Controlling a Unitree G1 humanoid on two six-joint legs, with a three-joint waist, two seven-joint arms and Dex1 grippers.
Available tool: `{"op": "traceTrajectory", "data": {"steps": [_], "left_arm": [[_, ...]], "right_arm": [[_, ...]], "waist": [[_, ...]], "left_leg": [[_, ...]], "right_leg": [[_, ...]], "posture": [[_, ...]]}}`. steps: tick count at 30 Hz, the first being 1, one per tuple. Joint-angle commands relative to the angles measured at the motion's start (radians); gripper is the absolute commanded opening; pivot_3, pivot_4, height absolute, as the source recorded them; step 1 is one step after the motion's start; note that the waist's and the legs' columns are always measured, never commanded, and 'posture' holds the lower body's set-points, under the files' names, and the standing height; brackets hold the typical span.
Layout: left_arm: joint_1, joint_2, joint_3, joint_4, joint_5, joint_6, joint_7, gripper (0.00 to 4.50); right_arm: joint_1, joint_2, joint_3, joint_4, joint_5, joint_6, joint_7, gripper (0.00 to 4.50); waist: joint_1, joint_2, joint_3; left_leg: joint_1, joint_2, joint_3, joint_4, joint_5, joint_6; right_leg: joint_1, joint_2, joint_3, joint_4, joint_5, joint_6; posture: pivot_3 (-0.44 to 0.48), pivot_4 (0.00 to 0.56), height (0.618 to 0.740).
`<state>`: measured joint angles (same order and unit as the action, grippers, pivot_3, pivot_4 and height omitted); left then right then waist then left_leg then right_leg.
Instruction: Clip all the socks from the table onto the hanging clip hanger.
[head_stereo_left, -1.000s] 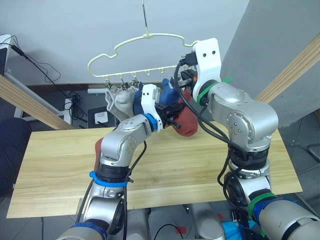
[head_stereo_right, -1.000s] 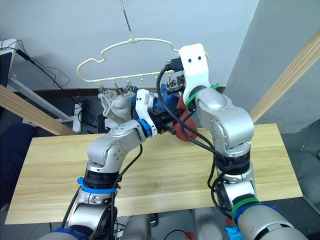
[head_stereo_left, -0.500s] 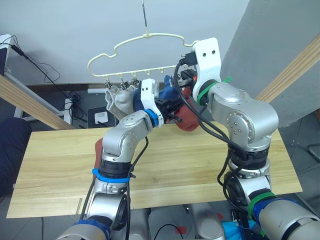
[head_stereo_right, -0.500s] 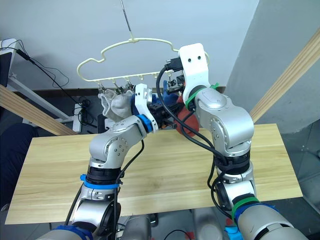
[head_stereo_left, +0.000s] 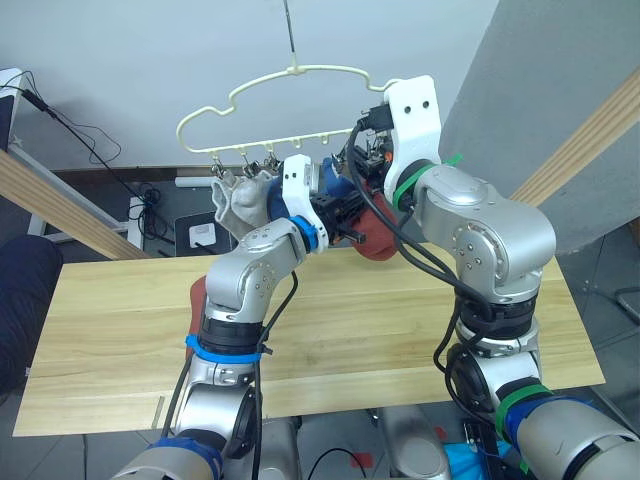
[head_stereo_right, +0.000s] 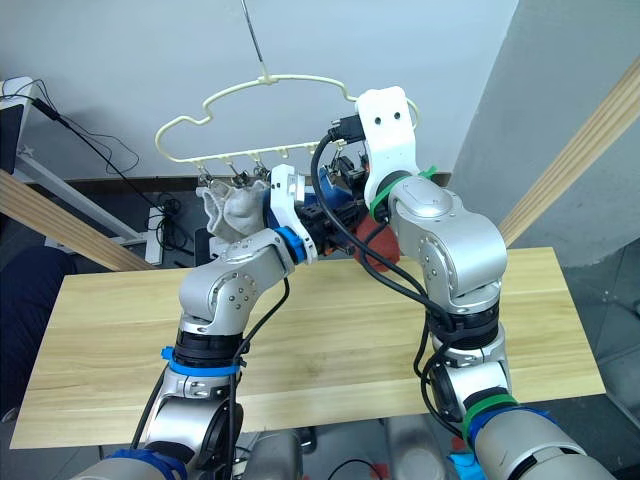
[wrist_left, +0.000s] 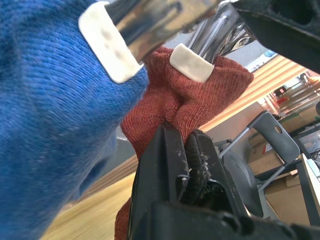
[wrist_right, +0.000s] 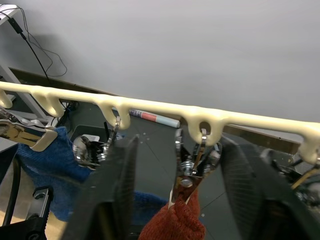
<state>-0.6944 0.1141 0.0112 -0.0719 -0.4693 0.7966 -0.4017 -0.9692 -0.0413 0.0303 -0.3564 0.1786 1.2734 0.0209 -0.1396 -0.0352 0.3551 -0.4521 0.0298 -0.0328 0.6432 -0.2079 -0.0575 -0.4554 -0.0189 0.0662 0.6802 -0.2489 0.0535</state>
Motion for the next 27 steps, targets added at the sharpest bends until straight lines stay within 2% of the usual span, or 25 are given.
{"op": "traceTrajectory", "data": {"steps": [1, 5, 6, 11, 14, 21, 25, 27], "left_arm": [[-0.013, -0.004, 0.001, -0.034, -0.010, -0.020, -0.001, 0.00], [-0.005, 0.003, -0.001, -0.040, -0.026, -0.009, -0.024, 0.00], [-0.003, 0.003, 0.000, -0.042, -0.029, -0.005, -0.025, 0.56], [0.012, 0.023, -0.009, -0.068, -0.030, 0.008, -0.034, 2.02], [0.054, 0.082, -0.012, -0.155, -0.070, 0.057, -0.078, 2.94], [0.134, 0.211, 0.028, -0.295, -0.165, 0.134, -0.147, 2.94], [0.172, 0.291, 0.048, -0.353, -0.207, 0.147, -0.192, 2.94], [0.200, 0.358, 0.075, -0.385, -0.230, 0.122, -0.254, 2.94]], "right_arm": [[-0.027, 0.006, -0.010, -0.041, 0.003, -0.004, 0.002, 2.38], [-0.028, 0.004, -0.017, -0.050, 0.006, 0.009, 0.004, 2.38], [-0.028, 0.004, -0.021, -0.053, 0.008, 0.013, 0.004, 2.42], [-0.037, 0.022, -0.084, -0.074, 0.027, 0.073, 0.004, 2.42], [-0.034, 0.022, -0.151, -0.126, 0.062, 0.167, 0.034, 2.42], [-0.046, 0.021, -0.234, -0.223, 0.096, 0.328, 0.061, 2.42], [-0.036, 0.018, -0.246, -0.262, 0.114, 0.341, 0.060, 2.42], [-0.029, 0.017, -0.248, -0.290, 0.124, 0.341, 0.050, 2.42]], "waist": [[0.000, 0.000, 0.000], [0.000, 0.000, 0.000], [0.000, 0.000, 0.000], [0.000, 0.000, 0.000], [-0.001, 0.000, 0.000], [-0.002, 0.000, 0.000], [-0.003, 0.000, 0.000], [-0.007, 0.000, 0.000]], "left_leg": [[0.000, 0.000, 0.000, 0.000, 0.000, 0.000], [0.000, 0.000, 0.000, 0.000, 0.000, 0.000], [0.000, 0.000, 0.000, 0.000, 0.000, 0.000], [0.000, 0.000, 0.000, 0.000, 0.000, 0.000], [0.000, 0.000, 0.000, 0.000, 0.000, 0.000], [0.000, 0.000, 0.000, -0.001, 0.000, 0.000], [0.000, 0.000, 0.000, 0.000, 0.000, 0.000], [0.000, 0.000, 0.000, -0.001, 0.000, 0.000]], "right_leg": [[0.000, 0.000, 0.000, 0.000, 0.000, 0.000], [0.000, 0.000, 0.000, 0.000, 0.000, 0.000], [0.000, 0.000, 0.000, 0.000, 0.000, 0.000], [0.000, 0.000, 0.000, 0.000, 0.000, 0.000], [0.000, 0.000, 0.000, 0.000, 0.000, 0.000], [0.000, 0.000, 0.000, 0.000, 0.000, 0.000], [0.000, 0.000, 0.000, 0.000, 0.000, 0.000], [0.000, 0.000, 0.000, 0.000, 0.000, 0.000]], "posture": [[-0.222, 0.383, 0.740], [-0.225, 0.382, 0.740], [-0.225, 0.382, 0.740], [-0.225, 0.382, 0.740], [-0.227, 0.373, 0.740], [-0.236, 0.361, 0.740], [-0.247, 0.356, 0.740], [-0.253, 0.355, 0.740]]}}
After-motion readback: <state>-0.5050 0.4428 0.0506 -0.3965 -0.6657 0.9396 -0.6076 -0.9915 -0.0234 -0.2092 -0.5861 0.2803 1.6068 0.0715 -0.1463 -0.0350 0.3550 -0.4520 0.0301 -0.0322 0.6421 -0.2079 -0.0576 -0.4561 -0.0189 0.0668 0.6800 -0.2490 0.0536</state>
